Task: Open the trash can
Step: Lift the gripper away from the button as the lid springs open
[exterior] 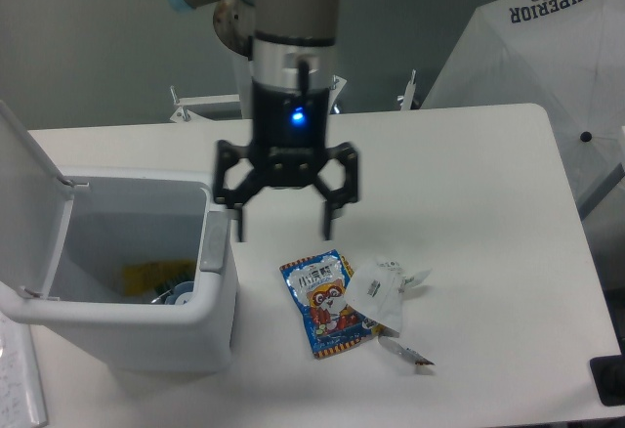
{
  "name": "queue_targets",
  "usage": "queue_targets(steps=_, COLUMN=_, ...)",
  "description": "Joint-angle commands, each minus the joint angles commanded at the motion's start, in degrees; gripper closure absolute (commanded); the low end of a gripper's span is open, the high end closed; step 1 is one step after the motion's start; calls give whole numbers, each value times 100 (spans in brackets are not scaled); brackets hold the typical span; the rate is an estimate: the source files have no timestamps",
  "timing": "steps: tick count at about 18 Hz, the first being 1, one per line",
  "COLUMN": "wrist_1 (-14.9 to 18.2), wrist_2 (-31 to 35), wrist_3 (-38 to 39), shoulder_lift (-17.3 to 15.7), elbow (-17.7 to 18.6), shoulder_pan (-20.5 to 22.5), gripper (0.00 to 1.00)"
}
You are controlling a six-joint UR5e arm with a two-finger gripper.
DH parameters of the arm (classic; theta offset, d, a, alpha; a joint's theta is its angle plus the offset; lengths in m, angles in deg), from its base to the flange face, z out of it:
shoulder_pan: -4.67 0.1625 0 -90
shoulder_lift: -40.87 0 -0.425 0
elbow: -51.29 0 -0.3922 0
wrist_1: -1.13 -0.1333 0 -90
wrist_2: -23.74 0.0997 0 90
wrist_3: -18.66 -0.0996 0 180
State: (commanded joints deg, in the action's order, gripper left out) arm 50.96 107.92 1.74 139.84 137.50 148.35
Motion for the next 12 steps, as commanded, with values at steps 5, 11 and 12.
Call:
queue_targets(steps=5, wrist_1=44, wrist_2=714, wrist_3=-2066, shoulder_lift=79, elbow=422, shoulder_pan=729, gripper=0)
queue_targets(steps=11, wrist_1=97, wrist_2=740, wrist_3=-4001, shoulder_lift=-122, elbow=967, shoulder_pan=1355, gripper=0)
queue_targets(steps=12, wrist_1=97, wrist_2=741, wrist_3=-4116, shoulder_lift=-192, elbow=1028, shoulder_pan=1425, gripper=0)
